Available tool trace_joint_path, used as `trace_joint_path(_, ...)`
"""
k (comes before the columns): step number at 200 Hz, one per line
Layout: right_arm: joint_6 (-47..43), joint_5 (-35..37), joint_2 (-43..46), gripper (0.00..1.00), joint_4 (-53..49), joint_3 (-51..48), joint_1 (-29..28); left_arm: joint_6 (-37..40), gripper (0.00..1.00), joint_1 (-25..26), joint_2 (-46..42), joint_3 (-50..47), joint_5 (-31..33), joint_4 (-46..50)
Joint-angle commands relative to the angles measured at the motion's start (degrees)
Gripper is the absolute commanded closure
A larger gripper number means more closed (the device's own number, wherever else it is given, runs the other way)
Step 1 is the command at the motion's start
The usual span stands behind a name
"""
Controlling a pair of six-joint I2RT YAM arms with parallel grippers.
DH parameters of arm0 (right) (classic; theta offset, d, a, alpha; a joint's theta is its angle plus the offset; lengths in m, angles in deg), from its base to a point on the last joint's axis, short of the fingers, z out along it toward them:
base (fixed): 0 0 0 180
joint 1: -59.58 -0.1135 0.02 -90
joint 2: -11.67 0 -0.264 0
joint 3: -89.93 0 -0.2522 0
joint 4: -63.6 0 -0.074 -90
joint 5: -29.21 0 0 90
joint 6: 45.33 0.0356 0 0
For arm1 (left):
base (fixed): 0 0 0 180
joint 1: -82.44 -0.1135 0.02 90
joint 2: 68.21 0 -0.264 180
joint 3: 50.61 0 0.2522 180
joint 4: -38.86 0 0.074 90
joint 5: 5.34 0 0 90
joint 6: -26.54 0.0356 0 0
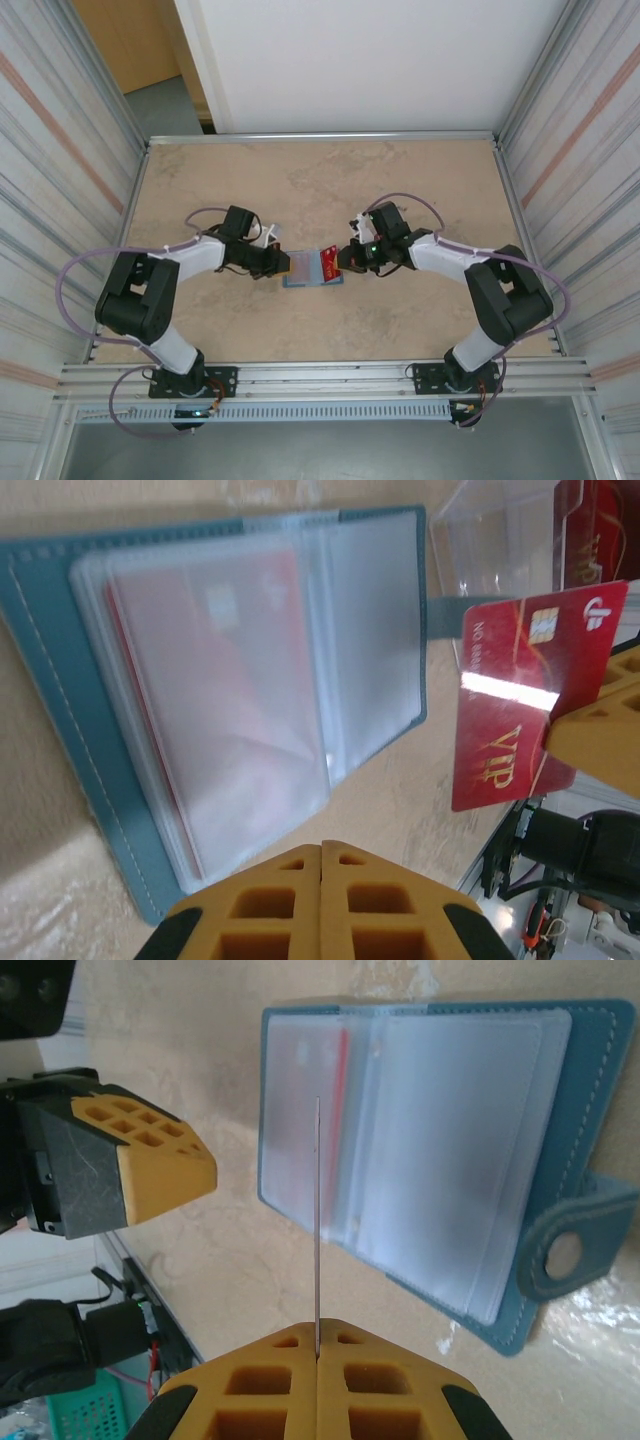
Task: Put the credit cards into the card holder
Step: Move the card holder to the center of the table.
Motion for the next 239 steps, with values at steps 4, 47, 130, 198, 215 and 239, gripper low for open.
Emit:
trace_joint_path(4,0.4,-1.5,-2.8,1.00,-1.9,3.9,-0.3,-1.5,1.00,-0.2,2.1,2.0,-0.2,0.4)
trace_joint_path(47,-1.2,-1.3,-6.0,1.00,-5.3,7.7,-0.8,-1.3,1.00,-0.9,7.2,7.5,-0.1,4.7)
trace_joint_path(130,-1.3,-1.1,-8.1,1.00,-6.1,8.3,-1.7,7.0,1.00,-0.4,12.0,11.5,10.4,15.5)
trace_joint_path(198,-1.1,-2.8,-10.1,1.00,-4.6,9.3,-2.9,6.4,1.00,-2.4,9.3,9.4,8.0,14.1)
trace_joint_path(215,-0.9,-2.9,-10.5,1.00,-3.8,9.5,-3.4,6.3,1.00,-2.4,8.0,10.2,6.3,14.9)
trace_joint_path(239,-0.9,-3.1,-11.4,1.00,-3.8,10.8,-4.1,6.6,0.99,-2.8,6.5,11.1,4.6,15.2)
